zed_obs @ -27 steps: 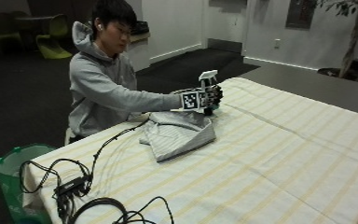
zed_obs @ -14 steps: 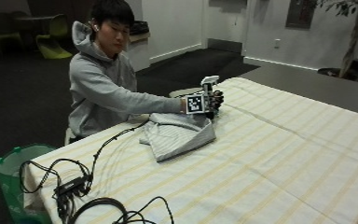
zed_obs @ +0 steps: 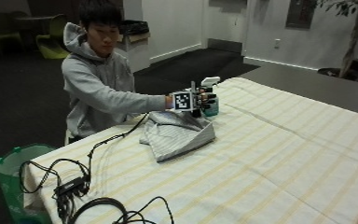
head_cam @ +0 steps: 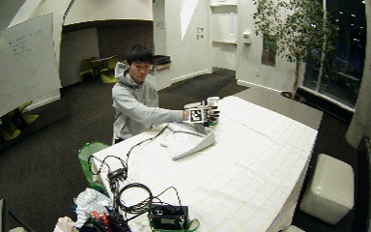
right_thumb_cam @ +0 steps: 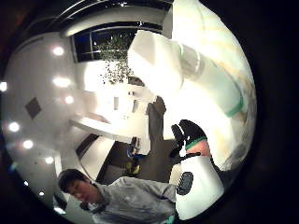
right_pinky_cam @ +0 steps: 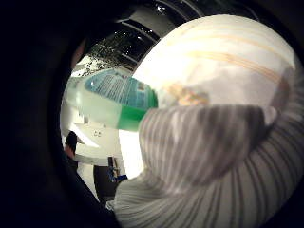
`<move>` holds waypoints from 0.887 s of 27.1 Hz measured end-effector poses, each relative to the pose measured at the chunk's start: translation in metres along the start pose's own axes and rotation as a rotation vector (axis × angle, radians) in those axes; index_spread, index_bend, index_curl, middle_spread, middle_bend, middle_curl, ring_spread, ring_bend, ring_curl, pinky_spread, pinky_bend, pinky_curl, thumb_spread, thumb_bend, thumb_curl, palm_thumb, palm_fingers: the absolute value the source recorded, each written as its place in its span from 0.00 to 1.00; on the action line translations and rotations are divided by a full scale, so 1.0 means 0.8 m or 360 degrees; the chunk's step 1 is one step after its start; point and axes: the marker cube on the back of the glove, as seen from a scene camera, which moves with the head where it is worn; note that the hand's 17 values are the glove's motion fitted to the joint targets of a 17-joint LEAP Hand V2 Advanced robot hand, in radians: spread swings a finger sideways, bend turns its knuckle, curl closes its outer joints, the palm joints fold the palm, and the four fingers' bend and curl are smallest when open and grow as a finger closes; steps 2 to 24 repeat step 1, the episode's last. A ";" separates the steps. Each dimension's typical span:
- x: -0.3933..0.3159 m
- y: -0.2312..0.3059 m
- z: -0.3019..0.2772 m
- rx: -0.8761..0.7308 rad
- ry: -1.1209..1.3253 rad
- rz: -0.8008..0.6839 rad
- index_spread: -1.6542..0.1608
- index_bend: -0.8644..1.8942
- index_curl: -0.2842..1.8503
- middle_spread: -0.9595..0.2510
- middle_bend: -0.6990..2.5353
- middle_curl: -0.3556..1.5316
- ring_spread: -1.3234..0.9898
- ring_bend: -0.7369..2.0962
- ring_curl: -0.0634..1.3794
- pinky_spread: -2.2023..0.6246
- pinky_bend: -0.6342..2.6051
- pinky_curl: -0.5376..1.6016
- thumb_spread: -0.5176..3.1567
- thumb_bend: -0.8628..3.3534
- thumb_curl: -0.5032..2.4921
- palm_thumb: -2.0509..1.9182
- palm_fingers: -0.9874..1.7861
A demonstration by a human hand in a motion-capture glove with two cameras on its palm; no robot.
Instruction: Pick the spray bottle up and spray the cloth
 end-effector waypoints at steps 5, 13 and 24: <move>-0.002 0.006 -0.005 0.0003 -0.0016 -0.0002 0.70 0.34 0.24 0.70 0.26 0.36 0.52 0.35 0.27 0.81 0.33 0.44 0.32 0.19 0.36 0.76 0.40; -0.002 0.006 -0.005 0.0003 -0.0016 -0.0002 0.70 0.34 0.24 0.70 0.26 0.36 0.52 0.35 0.27 0.81 0.33 0.44 0.32 0.19 0.36 0.76 0.40; -0.002 0.006 -0.005 0.0003 -0.0016 -0.0002 0.70 0.34 0.24 0.70 0.26 0.36 0.52 0.35 0.27 0.81 0.33 0.44 0.32 0.19 0.36 0.76 0.40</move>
